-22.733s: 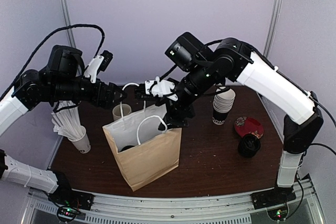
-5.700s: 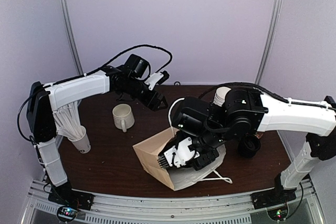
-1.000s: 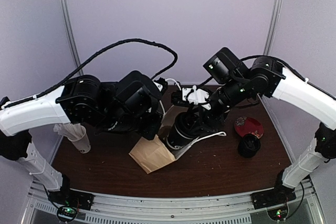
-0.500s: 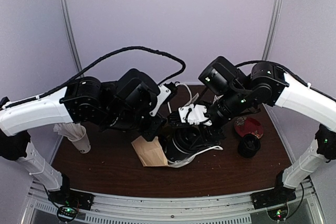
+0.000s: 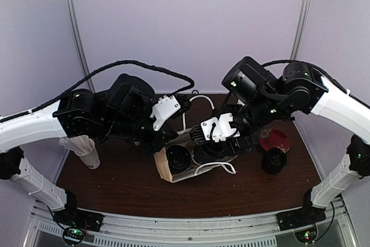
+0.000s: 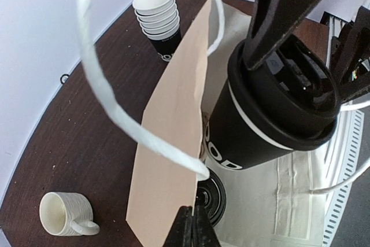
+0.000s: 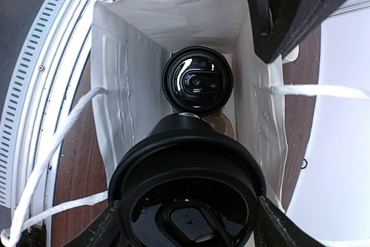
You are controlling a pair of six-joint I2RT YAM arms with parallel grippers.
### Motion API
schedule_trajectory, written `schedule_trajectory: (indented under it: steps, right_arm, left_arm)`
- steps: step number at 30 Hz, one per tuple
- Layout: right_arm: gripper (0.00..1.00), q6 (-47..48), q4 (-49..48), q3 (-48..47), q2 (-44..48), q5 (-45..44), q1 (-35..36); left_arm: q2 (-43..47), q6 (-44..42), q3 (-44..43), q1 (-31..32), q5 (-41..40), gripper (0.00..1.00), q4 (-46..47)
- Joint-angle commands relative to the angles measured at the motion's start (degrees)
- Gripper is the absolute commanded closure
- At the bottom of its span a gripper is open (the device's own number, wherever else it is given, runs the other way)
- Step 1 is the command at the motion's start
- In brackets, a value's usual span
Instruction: Pack the takeout coffee
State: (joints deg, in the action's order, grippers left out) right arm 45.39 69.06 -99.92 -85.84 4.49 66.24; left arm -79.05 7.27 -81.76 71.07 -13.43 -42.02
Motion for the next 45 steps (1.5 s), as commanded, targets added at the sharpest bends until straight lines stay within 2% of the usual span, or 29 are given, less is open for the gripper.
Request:
schedule_trajectory:
  steps: [1, 6, 15, 20, 29, 43, 45]
  right_arm:
    - [0.64, 2.97, 0.37, -0.24, -0.29, -8.56, 3.34]
    - [0.65, 3.92, -0.33, 5.46, 0.73, -13.08, 6.88]
    - [0.65, 1.64, -2.45, 11.65, 2.23, -15.07, 10.87]
    - [0.66, 1.2, -6.57, 14.96, 1.77, -20.94, 10.94]
    - [0.66, 1.91, -6.45, 13.57, 2.0, -26.1, 10.85]
    - [0.67, 3.67, -19.04, 23.45, 0.4, -34.01, 10.61]
    - [0.68, 3.2, -19.16, 23.97, 0.44, -33.65, 10.47]
  left_arm:
    - [-0.72, -2.62, -1.15, -0.1, 1.5, 1.0, 3.44]
    - [-0.7, -2.18, 0.27, -0.1, 1.42, 1.0, 4.4]
    - [0.14, -2.29, 1.64, -0.06, 5.14, 1.0, 6.5]
    - [0.86, -2.17, 3.35, -0.06, 7.27, 1.0, 7.19]
    - [1.95, -2.52, 5.7, -0.05, 7.36, 1.0, 9.09]
    - [1.99, -0.68, 6.31, -0.05, 9.7, 1.0, 13.62]
    - [1.73, -0.68, 5.84, -0.06, 9.42, 0.77, 13.41]
